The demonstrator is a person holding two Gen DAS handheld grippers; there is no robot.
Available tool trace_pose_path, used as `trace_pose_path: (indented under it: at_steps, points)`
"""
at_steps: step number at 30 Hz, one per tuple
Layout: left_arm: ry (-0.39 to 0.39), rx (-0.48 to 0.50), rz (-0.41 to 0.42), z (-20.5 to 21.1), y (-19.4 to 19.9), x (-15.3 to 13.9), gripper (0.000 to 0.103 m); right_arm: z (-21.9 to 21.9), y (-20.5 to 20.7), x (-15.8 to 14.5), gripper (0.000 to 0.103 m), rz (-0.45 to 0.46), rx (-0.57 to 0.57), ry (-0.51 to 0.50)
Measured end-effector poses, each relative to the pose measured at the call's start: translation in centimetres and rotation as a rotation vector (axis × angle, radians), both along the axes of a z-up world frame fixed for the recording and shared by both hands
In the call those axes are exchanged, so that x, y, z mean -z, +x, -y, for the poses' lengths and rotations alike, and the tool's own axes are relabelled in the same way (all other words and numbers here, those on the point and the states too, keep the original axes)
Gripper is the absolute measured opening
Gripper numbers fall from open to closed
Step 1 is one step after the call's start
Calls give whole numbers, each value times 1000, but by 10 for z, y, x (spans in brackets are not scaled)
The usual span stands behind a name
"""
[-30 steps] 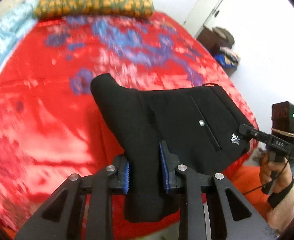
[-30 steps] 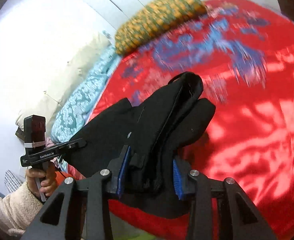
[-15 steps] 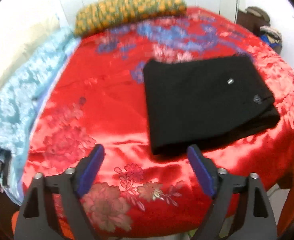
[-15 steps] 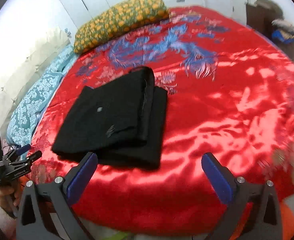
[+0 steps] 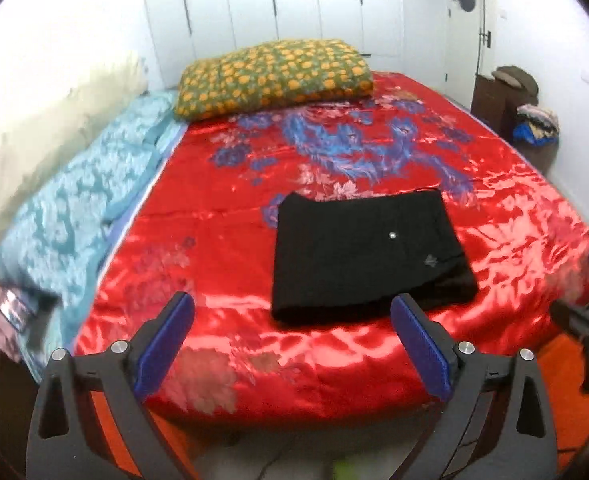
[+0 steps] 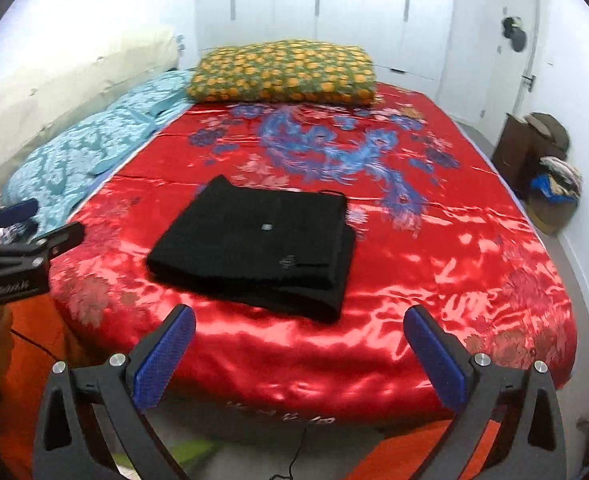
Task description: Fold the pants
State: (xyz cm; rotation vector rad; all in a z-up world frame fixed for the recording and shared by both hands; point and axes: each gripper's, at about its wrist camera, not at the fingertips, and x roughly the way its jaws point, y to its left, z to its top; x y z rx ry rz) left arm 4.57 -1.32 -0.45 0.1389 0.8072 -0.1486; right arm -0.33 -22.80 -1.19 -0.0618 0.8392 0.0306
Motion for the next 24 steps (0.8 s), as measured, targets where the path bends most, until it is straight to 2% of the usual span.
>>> trace_pose_path:
  at_steps: [2,3,4,6,8,13,15,21,24]
  points:
    - [-49,74,-23,-2,0,-2,99,-5,-1,-5,103,-4,-29,-18]
    - [-96,137,-55,-4,2,-2,99,-7,-2,-7,103,-5,-39,-31]
    - [-125,160,-80,-6,2,-1,99,-8,-3,-9,103,-4,-47,-52]
    - [-172,133,-120,-11,3,1,99,-10,-3,-13,103,3,-42,-83]
    - [-149,86,-97,-12,-1,-1,99,-10,-4,-17,103,26,-14,-78]
    - [-71,57,-52,-4,-8,0,99,-19,-5,-21,103,74,84,13]
    - [-39,57,-64,-1,-7,1,99,-25,-6,-17,103,77,96,23]
    - [-34,19,-128,-3,-5,12,99,-28,-6,-10,103,54,111,-5]
    - [-6,6,-136,-3,-5,17,99,-28,-5,-8,103,48,123,-18]
